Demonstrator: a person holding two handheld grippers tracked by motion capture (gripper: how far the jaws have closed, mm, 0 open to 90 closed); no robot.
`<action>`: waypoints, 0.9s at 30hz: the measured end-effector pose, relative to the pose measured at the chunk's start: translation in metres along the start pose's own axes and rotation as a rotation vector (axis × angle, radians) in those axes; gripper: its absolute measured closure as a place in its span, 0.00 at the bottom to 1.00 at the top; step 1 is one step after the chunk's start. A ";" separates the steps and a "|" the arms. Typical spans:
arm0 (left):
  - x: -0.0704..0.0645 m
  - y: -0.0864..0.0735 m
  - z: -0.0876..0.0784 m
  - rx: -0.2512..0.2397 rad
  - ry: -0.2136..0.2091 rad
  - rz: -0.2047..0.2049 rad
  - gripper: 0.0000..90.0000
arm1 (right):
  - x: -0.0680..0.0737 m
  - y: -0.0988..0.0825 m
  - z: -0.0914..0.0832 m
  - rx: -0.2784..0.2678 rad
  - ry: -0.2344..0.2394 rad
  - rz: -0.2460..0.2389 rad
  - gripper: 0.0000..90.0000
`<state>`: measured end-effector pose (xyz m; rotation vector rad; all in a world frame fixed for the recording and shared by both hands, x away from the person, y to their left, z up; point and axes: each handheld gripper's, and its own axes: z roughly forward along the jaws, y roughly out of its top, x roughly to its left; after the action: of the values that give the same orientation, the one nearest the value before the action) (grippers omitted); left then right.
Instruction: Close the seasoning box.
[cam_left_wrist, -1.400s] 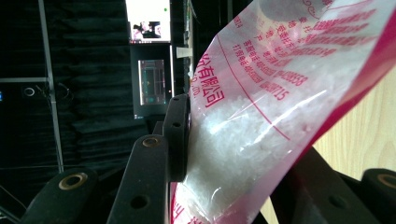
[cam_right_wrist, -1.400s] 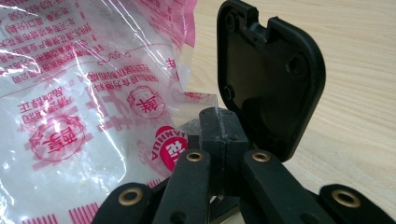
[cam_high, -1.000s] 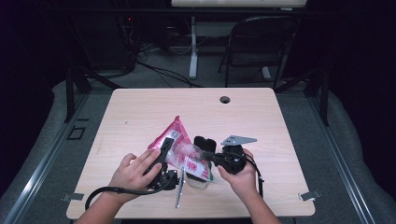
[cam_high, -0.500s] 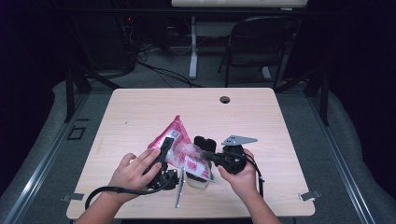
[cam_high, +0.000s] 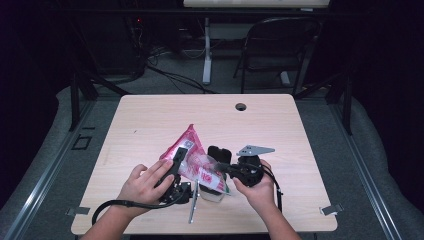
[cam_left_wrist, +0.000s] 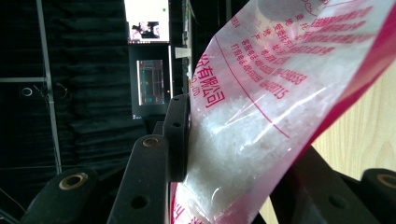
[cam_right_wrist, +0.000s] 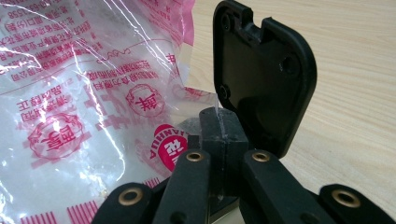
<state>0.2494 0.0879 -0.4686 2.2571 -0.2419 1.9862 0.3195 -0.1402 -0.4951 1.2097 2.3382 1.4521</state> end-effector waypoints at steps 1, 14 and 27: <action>0.000 0.000 0.000 0.000 0.000 0.000 0.75 | 0.000 0.000 0.000 0.002 0.000 0.001 1.00; 0.000 0.001 0.001 -0.009 0.001 -0.005 0.75 | 0.003 0.000 -0.001 0.012 -0.025 -0.026 1.00; -0.003 0.000 0.002 -0.005 -0.006 -0.003 0.75 | 0.003 0.000 -0.001 0.003 -0.021 -0.019 1.00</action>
<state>0.2510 0.0877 -0.4714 2.2597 -0.2436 1.9754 0.3173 -0.1388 -0.4934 1.1935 2.3326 1.4239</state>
